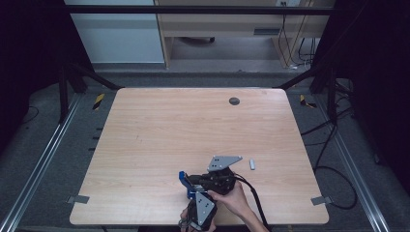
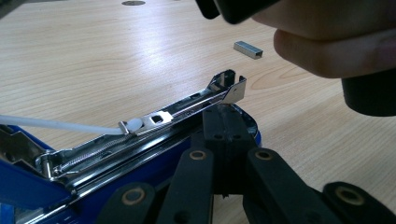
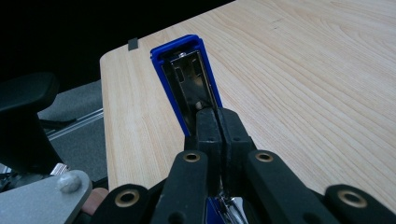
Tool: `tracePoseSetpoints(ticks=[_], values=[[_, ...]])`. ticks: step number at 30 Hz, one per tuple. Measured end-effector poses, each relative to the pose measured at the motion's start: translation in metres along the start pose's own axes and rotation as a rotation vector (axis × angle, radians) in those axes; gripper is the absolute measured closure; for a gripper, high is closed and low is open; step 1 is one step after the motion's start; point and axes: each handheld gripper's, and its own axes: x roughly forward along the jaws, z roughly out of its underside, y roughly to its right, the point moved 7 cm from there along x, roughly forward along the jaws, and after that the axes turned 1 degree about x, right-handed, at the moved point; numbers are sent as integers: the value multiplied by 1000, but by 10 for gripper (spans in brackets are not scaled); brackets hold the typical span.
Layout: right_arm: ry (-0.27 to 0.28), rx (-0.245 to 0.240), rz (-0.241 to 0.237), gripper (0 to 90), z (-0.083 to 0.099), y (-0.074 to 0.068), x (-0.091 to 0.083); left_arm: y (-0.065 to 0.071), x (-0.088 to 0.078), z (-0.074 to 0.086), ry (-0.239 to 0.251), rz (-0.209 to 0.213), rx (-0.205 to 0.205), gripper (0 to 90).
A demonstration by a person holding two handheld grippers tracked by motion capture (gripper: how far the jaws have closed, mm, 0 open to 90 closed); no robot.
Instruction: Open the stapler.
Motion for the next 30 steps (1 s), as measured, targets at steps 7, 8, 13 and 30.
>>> tracePoseSetpoints(ticks=[7,8,13,30], values=[[-14,-8,-13,895,0,-3,9,0,0,0,1,-1,-1,900],[-16,-6,-14,895,0,-3,10,0,0,0,1,-2,-1,900],[-20,-6,-24,900,0,-4,12,0,0,0,3,-2,-4,900],[-49,-3,-43,900,-2,-3,16,0,0,0,3,-4,-1,900]])
